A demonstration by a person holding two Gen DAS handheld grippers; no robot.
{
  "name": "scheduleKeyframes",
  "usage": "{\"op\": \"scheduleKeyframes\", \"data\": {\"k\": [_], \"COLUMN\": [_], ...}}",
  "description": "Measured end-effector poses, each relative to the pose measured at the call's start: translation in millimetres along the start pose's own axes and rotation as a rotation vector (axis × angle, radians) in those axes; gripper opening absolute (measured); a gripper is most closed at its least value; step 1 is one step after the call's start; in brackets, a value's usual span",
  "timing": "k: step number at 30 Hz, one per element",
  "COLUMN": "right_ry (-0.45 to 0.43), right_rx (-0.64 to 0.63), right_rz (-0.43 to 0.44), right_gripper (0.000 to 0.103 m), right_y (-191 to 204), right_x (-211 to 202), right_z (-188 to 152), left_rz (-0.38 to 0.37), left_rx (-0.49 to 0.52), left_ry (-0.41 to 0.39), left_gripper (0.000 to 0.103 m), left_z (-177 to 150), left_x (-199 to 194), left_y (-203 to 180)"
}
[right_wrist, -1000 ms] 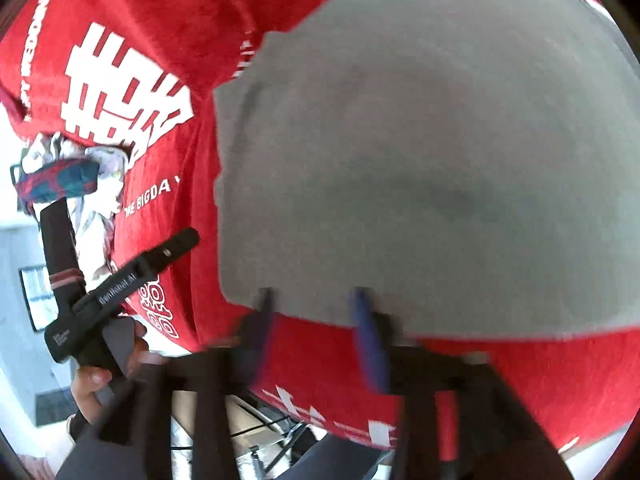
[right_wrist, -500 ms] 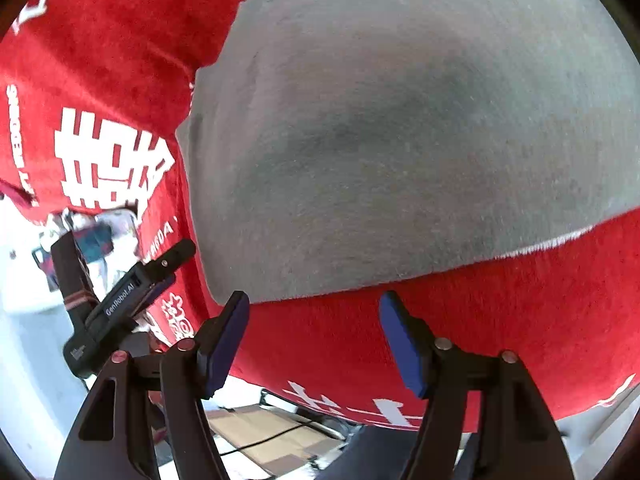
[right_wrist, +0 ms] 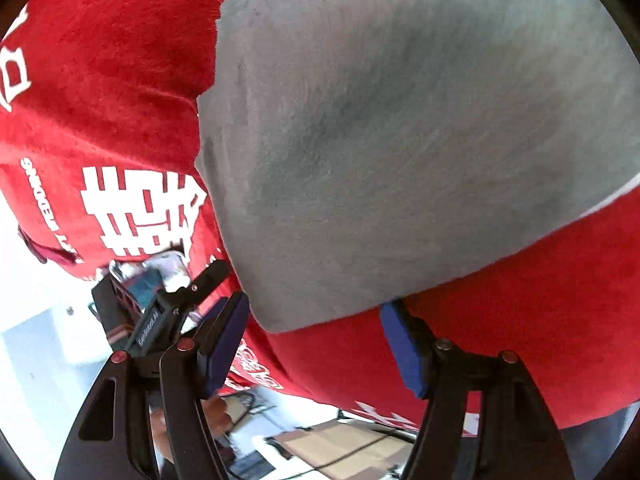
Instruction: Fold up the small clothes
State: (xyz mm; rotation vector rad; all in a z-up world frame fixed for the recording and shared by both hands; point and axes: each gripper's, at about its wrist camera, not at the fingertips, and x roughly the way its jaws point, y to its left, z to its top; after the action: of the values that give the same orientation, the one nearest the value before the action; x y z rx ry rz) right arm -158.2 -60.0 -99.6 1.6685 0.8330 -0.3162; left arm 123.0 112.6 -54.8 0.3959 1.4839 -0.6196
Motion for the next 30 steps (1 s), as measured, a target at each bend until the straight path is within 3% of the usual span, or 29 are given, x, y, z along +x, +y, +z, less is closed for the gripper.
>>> {"op": "scheduleKeyframes", "data": {"k": [3, 10, 11, 12, 13, 20, 26, 28, 30], "right_ry": [-0.021, -0.063, -0.059, -0.057, -0.05, -0.046, -0.034, -0.022, 0.001], "right_rx": [0.036, 0.084, 0.095, 0.104, 0.111, -0.002, -0.1, -0.126, -0.149], "right_rz": [0.053, 0.125, 0.121, 0.125, 0.128, 0.243, 0.239, 0.211, 0.165], "right_gripper": [0.072, 0.072, 0.062, 0.03, 0.013, 0.008, 0.008, 0.008, 0.008], "right_y": [0, 8, 8, 8, 7, 36, 55, 52, 48], "right_x": [10, 19, 19, 19, 19, -8, -24, -23, -19], "right_z": [0, 9, 10, 11, 12, 19, 21, 19, 15], "left_rz": [-0.008, -0.257, -0.277, -0.291, -0.317, -0.431, -0.563, -0.526, -0.428], "left_rx": [-0.005, -0.046, -0.047, -0.048, -0.049, -0.048, -0.041, -0.009, 0.056], "left_ry": [0.0, 0.041, 0.048, 0.054, 0.065, 0.102, 0.107, 0.081, 0.063], "left_gripper": [0.102, 0.102, 0.102, 0.102, 0.102, 0.102, 0.102, 0.101, 0.084], "left_z": [3, 21, 24, 25, 28, 43, 62, 64, 65], "left_x": [2, 16, 18, 21, 24, 29, 28, 24, 24], "left_y": [4, 17, 17, 17, 17, 2, -27, -39, -56]}}
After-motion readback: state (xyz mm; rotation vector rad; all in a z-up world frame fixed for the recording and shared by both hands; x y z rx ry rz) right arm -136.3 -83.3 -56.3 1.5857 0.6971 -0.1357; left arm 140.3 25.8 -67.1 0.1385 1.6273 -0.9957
